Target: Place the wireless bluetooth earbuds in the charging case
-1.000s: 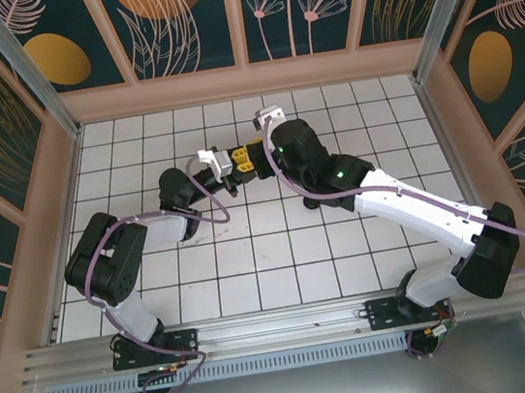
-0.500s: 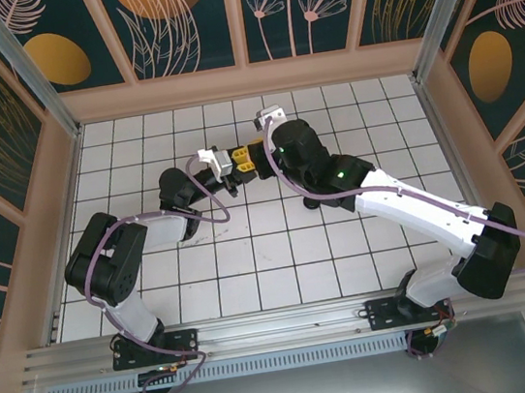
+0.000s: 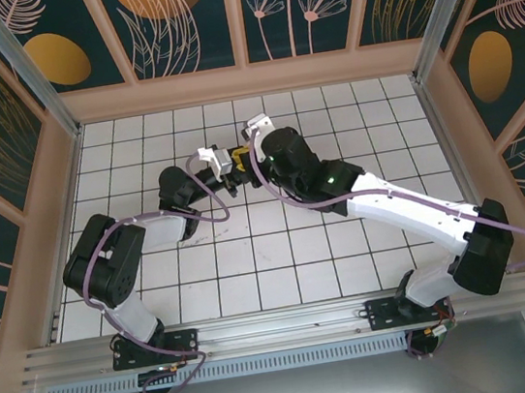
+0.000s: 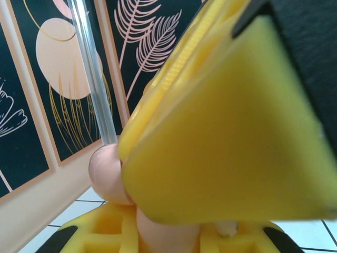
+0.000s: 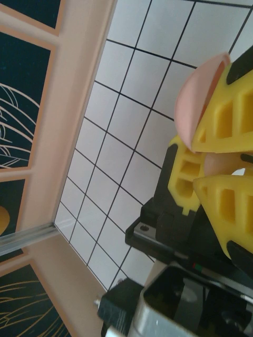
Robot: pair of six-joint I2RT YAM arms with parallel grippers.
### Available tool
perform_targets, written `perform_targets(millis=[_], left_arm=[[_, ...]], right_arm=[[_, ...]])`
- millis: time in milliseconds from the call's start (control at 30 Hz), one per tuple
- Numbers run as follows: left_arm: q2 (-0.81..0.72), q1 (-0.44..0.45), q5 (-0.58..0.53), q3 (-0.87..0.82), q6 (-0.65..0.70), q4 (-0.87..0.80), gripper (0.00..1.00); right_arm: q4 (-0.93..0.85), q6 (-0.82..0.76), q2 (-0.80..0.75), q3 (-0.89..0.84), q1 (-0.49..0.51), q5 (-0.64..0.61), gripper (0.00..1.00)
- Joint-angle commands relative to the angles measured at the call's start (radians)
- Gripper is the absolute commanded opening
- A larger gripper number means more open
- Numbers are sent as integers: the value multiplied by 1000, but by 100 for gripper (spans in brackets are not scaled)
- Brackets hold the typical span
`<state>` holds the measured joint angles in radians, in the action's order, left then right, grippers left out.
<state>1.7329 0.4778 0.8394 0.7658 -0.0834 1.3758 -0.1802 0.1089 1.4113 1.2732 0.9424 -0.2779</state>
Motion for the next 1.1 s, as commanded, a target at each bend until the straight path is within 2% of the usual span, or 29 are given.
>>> perform_targets(millis=[0,200,700,1067], left_arm=[[-53,10,5,37,-9,95,0],[-52,10,11,30,-6,97,0],[-48,11,27,11,17,94,0],[-84,28,61,9,55,60,0]], right_arm=[[-58,-8,32,-27,9,26,13],[-61,44,22,-13,-15,16,11],[12,187,-154,9,-115,232,12],[19,90,-176,0,-117,259,13]])
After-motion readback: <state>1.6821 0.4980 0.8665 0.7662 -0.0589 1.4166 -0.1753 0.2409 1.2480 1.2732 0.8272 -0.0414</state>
